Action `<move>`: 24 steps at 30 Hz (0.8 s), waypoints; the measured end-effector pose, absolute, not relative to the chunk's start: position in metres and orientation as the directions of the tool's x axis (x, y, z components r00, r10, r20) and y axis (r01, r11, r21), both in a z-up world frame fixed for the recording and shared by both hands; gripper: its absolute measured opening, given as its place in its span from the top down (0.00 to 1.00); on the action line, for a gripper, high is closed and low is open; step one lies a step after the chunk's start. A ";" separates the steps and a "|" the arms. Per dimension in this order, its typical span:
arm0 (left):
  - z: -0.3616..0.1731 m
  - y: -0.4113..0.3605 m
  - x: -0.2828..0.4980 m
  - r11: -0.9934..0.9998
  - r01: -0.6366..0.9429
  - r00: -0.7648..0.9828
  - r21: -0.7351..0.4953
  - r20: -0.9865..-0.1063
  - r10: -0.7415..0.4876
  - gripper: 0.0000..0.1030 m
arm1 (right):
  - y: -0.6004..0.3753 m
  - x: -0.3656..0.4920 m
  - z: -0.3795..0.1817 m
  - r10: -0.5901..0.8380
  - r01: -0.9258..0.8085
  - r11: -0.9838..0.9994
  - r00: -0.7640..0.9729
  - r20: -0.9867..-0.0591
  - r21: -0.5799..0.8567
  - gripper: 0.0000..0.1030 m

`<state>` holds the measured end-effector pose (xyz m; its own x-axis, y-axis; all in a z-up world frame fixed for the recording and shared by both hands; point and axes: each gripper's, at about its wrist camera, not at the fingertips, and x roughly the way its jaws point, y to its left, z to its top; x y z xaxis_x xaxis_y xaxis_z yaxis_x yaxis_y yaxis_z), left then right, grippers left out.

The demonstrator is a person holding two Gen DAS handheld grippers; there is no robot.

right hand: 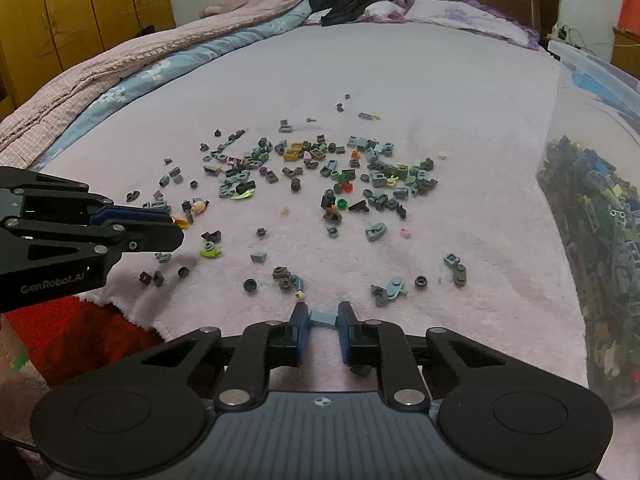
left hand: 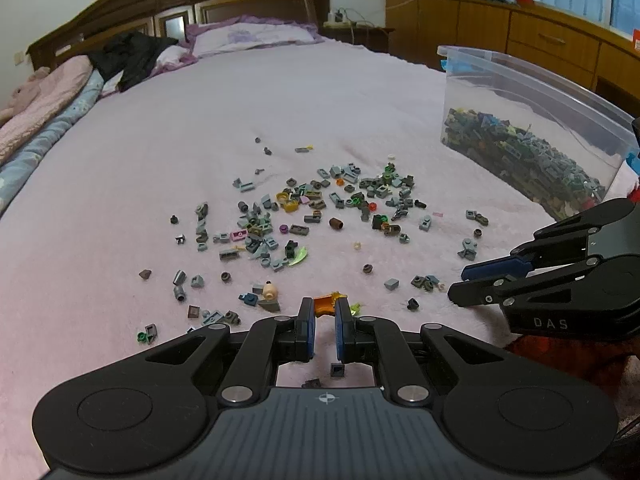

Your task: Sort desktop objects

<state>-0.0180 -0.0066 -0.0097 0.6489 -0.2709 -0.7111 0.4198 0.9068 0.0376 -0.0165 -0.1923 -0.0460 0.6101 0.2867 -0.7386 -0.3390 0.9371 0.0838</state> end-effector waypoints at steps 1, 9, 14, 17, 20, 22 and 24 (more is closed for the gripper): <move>-0.009 -0.007 -0.018 0.906 0.421 0.650 0.039 -0.709 -0.272 0.89 | -0.192 -0.017 -0.045 0.286 -0.341 0.937 0.615 -0.735 0.079 0.83; 0.009 -0.017 -0.021 0.892 0.449 0.672 0.055 -0.679 -0.296 0.89 | -0.193 -0.025 -0.033 0.278 -0.358 0.933 0.651 -0.707 0.037 0.83; 0.025 -0.030 -0.020 0.871 0.486 0.687 0.075 -0.649 -0.328 0.89 | -0.205 -0.027 -0.013 0.276 -0.331 0.942 0.687 -0.672 0.049 0.83; 0.035 -0.039 -0.018 0.855 0.511 0.694 0.087 -0.629 -0.351 0.89 | -0.213 -0.029 -0.001 0.273 -0.311 0.949 0.706 -0.654 0.061 0.83; 0.045 -0.053 -0.016 0.831 0.548 0.695 0.098 -0.606 -0.387 0.89 | -0.221 -0.030 0.009 0.273 -0.293 0.953 0.723 -0.635 0.077 0.83; 0.051 -0.063 -0.014 0.814 0.571 0.693 0.106 -0.595 -0.408 0.89 | -0.225 -0.031 0.015 0.271 -0.283 0.956 0.734 -0.623 0.083 0.83; 0.055 -0.074 -0.011 0.802 0.587 0.689 0.108 -0.586 -0.426 0.89 | -0.229 -0.032 0.020 0.266 -0.275 0.958 0.745 -0.611 0.081 0.83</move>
<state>-0.0115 -0.0735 0.0553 0.6895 -0.4258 -0.5859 0.5874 0.8020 0.1083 -0.0321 -0.2291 0.0203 0.7455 0.2656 -0.6113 -0.2748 0.9581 0.0812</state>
